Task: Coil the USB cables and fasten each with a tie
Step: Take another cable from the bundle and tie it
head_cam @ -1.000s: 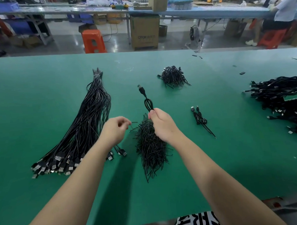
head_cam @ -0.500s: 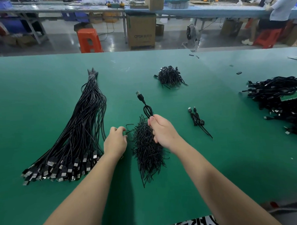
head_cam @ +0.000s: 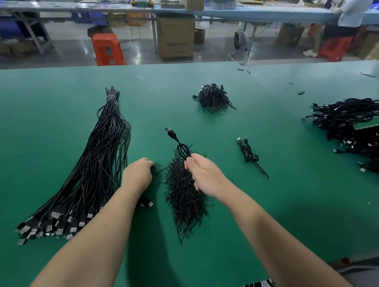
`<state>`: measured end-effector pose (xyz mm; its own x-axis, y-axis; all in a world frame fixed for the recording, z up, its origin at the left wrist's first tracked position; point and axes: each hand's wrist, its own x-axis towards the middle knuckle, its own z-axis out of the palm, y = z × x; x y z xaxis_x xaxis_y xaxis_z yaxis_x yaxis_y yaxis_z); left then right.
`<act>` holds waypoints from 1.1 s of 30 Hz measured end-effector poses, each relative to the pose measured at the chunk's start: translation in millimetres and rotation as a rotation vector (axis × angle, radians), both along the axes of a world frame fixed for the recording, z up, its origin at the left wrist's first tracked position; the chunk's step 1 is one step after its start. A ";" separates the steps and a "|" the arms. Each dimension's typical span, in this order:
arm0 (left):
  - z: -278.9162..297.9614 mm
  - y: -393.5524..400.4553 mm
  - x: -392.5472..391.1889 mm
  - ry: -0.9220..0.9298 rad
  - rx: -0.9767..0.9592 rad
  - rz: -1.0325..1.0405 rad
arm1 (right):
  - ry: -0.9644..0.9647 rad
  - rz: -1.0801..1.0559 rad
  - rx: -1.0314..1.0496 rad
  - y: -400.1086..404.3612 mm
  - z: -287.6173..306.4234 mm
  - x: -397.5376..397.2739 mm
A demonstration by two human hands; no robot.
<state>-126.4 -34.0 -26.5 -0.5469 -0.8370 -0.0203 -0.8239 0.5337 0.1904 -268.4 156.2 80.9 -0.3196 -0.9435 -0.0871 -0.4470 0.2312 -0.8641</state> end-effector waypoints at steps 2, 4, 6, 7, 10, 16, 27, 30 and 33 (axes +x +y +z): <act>0.7 1.5 3.9 0.010 -0.002 0.027 | 0.006 0.011 0.012 0.0 -1.3 -0.1; 0.9 3.0 8.4 0.043 0.000 0.071 | 0.012 0.016 0.020 -0.1 -2.9 0.3; 0.2 3.2 13.8 0.110 0.011 0.124 | 0.015 0.017 0.024 -0.7 -4.2 0.8; -0.4 2.9 16.8 0.156 0.020 0.153 | 0.016 0.018 0.026 -1.0 -4.6 1.0; -0.7 2.0 23.1 0.236 0.070 0.258 | 0.016 0.021 0.028 -1.3 -4.2 2.7; 5.1 -0.1 13.4 0.147 0.174 0.402 | 0.099 0.062 0.021 0.6 -0.1 9.8; 45.5 20.8 -12.0 0.675 0.383 0.327 | 0.160 0.086 -0.032 3.5 1.1 18.7; 72.4 48.8 -9.6 1.057 0.638 0.242 | 0.223 0.095 -0.023 2.9 -1.4 25.8; 90.8 73.8 -6.9 1.160 0.733 0.157 | 0.228 0.093 -0.049 -0.8 -3.3 32.4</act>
<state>-133.3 39.8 64.4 -0.4555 -0.8866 -0.0808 -0.0441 -0.0682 0.9967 -236.0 155.3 77.6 -0.2374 -0.9711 0.0239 -0.6488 0.1402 -0.7479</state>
